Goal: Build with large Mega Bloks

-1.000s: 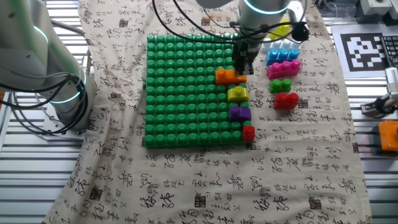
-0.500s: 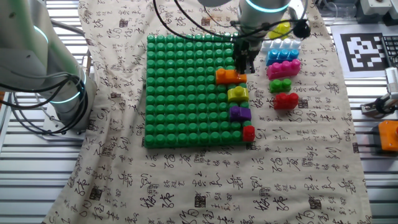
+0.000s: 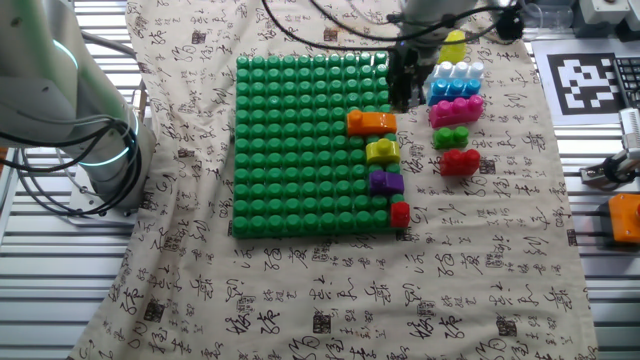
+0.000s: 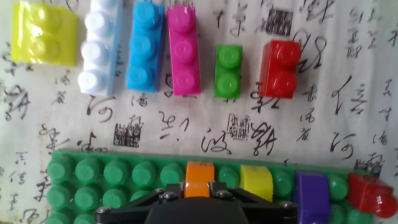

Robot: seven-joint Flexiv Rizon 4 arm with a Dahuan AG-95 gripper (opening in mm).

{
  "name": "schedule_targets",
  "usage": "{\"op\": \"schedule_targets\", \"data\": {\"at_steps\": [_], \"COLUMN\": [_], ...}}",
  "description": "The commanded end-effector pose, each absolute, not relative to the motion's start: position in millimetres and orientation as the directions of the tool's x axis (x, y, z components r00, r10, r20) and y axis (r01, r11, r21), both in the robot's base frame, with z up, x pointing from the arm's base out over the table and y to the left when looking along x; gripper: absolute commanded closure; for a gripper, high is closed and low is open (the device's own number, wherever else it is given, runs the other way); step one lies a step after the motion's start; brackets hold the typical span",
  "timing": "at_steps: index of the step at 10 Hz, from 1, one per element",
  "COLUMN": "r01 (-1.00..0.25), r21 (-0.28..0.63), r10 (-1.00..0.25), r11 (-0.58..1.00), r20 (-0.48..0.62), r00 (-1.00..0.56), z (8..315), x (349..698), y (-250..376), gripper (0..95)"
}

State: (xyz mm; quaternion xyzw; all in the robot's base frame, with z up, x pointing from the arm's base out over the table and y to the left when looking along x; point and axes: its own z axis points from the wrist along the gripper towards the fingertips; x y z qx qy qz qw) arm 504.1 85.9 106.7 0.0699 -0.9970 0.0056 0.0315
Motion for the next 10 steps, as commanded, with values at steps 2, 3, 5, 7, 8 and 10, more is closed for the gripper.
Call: {"op": "schedule_targets", "data": {"at_steps": [2, 3, 5, 7, 8, 10], "r01": [-0.144, -0.147, -0.163, -0.172, -0.145, -0.1], "r21": [-0.002, -0.005, 0.001, -0.002, -0.003, -0.032], "r10": [-0.144, -0.146, -0.163, -0.171, -0.144, -0.096], "r11": [0.99, 0.989, 0.987, 0.985, 0.99, 0.994], "r20": [0.057, 0.068, 0.074, 0.101, 0.097, 0.091], "r00": [-0.988, -0.987, -0.984, -0.98, -0.985, -0.991], "z": [100.9, 100.7, 103.1, 112.6, 112.6, 112.6], "x": [509.6, 509.7, 510.2, 507.3, 507.3, 507.3], "y": [78.0, 78.3, 81.7, 91.4, 91.4, 91.4], "gripper": [76.0, 76.0, 76.0, 95.0, 95.0, 95.0]}}
